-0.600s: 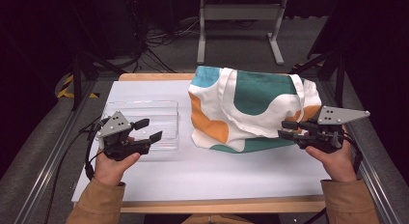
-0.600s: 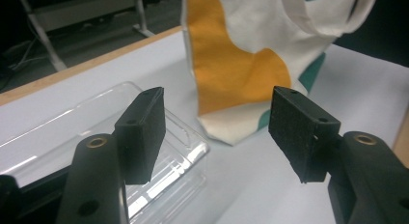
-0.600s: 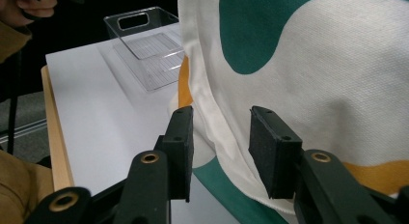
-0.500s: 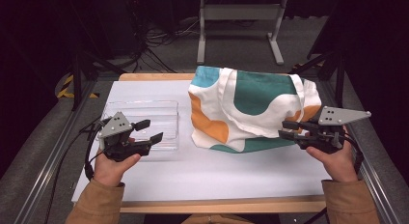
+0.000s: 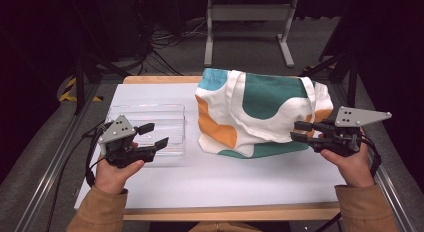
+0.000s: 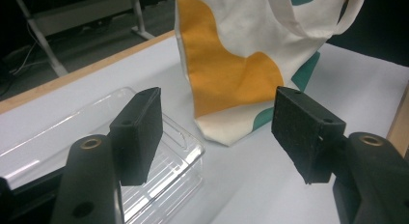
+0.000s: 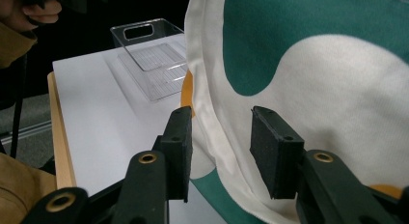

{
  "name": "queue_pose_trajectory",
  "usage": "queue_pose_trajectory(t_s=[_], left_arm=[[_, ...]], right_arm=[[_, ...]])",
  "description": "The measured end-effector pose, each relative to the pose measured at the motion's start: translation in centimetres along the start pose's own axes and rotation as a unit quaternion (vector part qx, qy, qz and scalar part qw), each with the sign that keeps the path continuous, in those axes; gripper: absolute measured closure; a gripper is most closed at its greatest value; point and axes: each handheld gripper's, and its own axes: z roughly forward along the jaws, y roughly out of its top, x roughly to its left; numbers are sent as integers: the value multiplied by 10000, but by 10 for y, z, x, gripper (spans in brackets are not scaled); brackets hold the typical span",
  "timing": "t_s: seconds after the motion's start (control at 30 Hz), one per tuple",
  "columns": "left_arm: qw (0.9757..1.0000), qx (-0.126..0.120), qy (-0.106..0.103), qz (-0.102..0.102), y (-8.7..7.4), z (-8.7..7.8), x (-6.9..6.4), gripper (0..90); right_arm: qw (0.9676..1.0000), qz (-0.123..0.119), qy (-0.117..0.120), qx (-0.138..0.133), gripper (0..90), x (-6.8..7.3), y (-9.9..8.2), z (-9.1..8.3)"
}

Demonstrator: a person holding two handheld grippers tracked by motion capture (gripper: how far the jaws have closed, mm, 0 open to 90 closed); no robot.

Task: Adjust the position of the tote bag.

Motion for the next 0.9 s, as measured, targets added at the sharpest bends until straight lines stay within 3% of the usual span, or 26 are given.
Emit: queue_pose_trajectory(t_s=[0.2,0.4,0.53,0.9], left_arm=[[10000,17,26,5,0,0,0,357],[10000,29,36,22,-1,1,-1,357],[10000,55,21,47,-1,2,-1,357],[10000,24,-2,49,-1,6,-3,358]], right_arm=[[9999,-87,43,-69,596,-5,23,-5],[9998,-124,-100,-145,592,-17,43,-6],[9995,-94,-241,-181,591,-27,50,-8],[9987,37,-344,-383,544,-48,69,-9]])
